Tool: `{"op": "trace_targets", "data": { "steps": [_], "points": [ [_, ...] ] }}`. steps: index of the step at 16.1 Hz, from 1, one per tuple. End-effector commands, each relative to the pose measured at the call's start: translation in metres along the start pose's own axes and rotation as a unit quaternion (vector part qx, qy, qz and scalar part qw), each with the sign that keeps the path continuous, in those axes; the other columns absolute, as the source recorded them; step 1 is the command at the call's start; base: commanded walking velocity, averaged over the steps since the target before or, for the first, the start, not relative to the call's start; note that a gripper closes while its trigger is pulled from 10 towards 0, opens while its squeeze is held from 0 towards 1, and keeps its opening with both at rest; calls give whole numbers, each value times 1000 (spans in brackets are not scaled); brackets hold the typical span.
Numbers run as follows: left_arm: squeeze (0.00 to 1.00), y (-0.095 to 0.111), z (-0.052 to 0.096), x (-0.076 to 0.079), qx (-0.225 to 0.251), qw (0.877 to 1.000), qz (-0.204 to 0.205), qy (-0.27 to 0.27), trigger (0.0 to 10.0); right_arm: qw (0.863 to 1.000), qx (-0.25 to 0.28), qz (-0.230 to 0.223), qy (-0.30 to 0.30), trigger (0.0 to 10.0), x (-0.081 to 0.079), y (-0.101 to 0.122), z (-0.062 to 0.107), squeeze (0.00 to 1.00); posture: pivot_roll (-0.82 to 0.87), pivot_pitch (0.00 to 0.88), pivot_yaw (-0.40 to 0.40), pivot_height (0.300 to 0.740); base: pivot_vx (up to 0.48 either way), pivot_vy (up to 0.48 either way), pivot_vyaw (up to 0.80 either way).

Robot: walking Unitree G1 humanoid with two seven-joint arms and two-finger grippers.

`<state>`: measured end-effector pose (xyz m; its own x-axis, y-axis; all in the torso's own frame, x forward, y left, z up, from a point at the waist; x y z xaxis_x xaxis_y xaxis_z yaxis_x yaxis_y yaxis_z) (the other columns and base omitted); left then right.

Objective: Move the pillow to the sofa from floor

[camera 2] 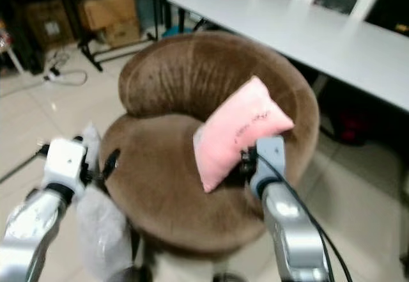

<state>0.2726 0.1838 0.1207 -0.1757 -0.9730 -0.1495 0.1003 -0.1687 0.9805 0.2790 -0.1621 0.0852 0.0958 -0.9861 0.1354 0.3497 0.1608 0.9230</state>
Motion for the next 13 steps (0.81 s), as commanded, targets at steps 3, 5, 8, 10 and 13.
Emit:
{"op": "trace_targets", "data": {
  "steps": [3,5,8,10,13],
  "points": [
    [0,-8,-1,0,-9,1000,4,3,10000,1000,23,21,1,10000,0,13,-1,0,-81,0,-3,740,-284,0,0],
    [0,-10,-1,-1,-7,1000,12,13,10000,999,25,41,22,10000,-6,15,-1,0,-81,0,-16,740,0,0,0],
    [0,-13,1,-2,-8,999,22,23,10000,998,14,42,33,10000,-9,12,-2,0,-69,0,-38,740,0,0,0],
    [0,-13,2,-2,-7,999,26,27,10000,998,14,40,36,10000,-11,13,-4,0,-68,0,-46,740,0,306,0],
    [0,-15,2,-3,-10,999,26,32,10000,998,20,47,42,10000,-12,16,-6,0,-68,0,-52,740,0,416,0]
  ]
}}
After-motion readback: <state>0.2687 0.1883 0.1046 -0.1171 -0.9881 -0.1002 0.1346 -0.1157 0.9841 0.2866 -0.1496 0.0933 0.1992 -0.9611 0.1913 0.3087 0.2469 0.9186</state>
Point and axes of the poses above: a point about 5 cm out from each wrist's last joint towards the gripper, its own z axis pointing back from the gripper into the wrist, its own y axis along the axis of the wrist's last joint, x = y × z, the point moved 3 cm from there along -z, pointing out of the wrist towards the gripper, and after that the axes turned 7 degrees about z, right-handed, at the moved point
